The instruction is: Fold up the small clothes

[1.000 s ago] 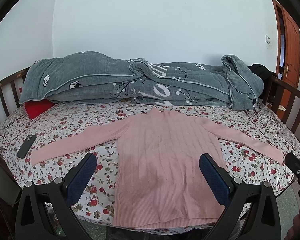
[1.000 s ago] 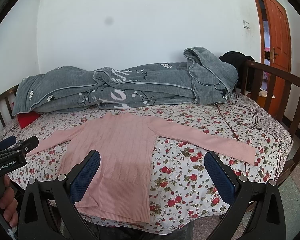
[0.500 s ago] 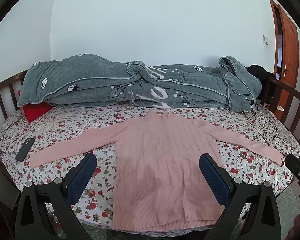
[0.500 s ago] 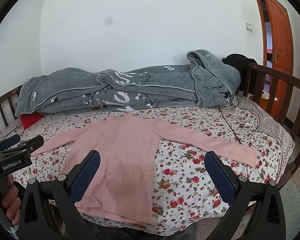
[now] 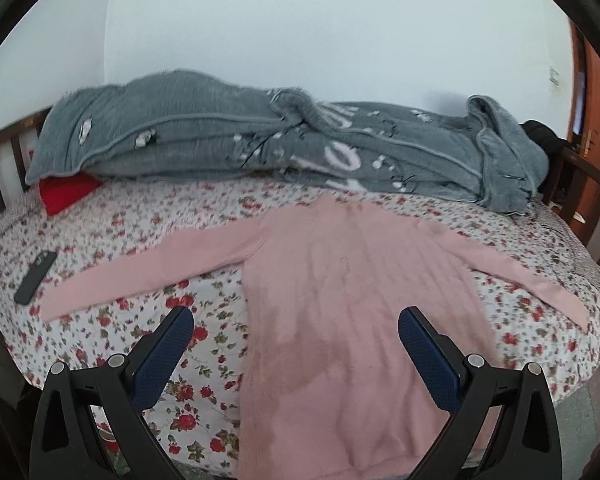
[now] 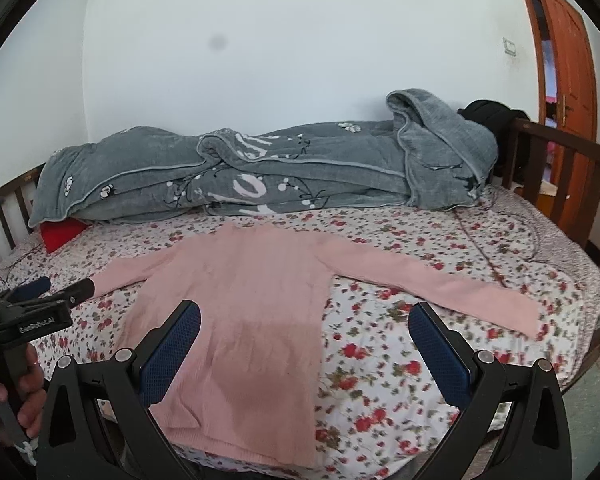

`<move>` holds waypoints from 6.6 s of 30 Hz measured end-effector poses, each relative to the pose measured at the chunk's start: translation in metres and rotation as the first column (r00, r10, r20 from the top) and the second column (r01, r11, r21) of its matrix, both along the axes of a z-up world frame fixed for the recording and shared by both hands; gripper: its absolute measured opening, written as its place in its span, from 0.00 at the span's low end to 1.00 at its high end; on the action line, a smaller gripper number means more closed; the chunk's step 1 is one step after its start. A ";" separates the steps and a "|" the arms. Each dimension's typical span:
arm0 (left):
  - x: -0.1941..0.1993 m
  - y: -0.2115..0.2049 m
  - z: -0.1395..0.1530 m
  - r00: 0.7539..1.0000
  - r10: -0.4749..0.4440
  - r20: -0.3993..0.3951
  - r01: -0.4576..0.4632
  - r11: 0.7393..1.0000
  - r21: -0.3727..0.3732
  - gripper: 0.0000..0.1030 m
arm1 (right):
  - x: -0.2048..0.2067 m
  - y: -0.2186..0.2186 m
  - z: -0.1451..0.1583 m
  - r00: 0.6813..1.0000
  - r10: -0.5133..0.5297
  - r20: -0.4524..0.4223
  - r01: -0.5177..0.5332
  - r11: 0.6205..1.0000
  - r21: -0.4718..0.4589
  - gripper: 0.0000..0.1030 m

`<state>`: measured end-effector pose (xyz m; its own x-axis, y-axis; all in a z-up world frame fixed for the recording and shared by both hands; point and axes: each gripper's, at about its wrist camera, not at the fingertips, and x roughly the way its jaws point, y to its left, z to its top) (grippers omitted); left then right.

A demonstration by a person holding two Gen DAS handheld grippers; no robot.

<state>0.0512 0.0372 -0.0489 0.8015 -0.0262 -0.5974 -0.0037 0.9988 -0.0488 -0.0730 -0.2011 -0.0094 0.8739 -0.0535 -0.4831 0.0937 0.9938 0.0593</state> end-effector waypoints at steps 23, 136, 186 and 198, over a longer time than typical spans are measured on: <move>0.056 0.302 -0.138 0.910 0.364 -0.199 -0.415 0.795 -0.442 0.54 | 0.102 0.012 -0.100 0.984 0.004 -0.181 -0.008 1.000 -0.023 0.99; 0.200 0.107 -0.134 0.994 -0.086 -0.070 0.053 0.925 -0.375 0.79 | 0.279 -0.071 -0.140 0.983 0.038 -0.179 -0.001 0.980 0.201 0.08; 0.240 0.097 -0.139 0.978 -0.140 -0.156 0.089 0.951 -0.298 0.65 | 0.204 -0.093 -0.128 0.975 -0.006 -0.222 0.004 1.000 -0.008 0.60; 0.225 0.100 -0.136 0.989 -0.054 -0.138 0.019 0.970 -0.244 0.77 | 0.082 -0.219 -0.147 0.930 -0.300 -0.211 0.338 0.925 0.172 0.70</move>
